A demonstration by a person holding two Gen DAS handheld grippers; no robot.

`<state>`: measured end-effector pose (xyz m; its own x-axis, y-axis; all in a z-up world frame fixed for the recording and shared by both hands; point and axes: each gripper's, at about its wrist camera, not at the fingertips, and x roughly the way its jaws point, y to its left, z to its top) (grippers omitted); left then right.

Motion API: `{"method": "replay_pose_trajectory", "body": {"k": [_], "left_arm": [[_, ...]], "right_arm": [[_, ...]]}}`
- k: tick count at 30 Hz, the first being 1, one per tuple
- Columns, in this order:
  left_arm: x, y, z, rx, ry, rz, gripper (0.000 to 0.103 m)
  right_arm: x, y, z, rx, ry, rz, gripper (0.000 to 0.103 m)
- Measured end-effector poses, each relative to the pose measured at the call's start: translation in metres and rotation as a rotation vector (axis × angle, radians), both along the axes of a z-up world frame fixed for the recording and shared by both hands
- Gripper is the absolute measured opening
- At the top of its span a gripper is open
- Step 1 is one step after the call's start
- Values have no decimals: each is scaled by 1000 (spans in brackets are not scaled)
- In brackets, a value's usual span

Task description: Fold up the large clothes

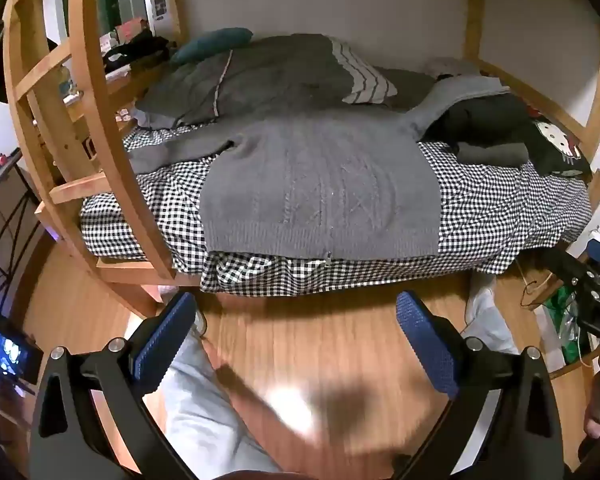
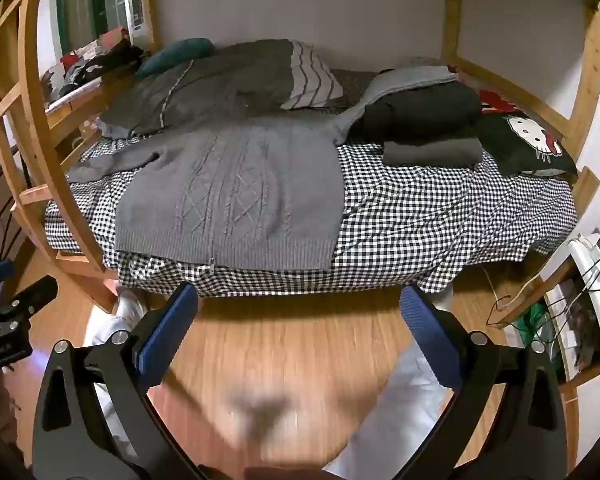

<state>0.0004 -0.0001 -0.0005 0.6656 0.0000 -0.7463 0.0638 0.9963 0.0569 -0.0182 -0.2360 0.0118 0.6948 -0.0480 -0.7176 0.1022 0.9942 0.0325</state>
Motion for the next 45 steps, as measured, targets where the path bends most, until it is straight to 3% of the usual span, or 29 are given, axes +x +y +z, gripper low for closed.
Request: {"method": "replay_pose_trajectory", "body": {"k": [45], "left_arm": [[1, -3, -5, 22, 22, -6, 98]], "right_arm": [[5, 7, -9, 7, 25, 14, 100]]}}
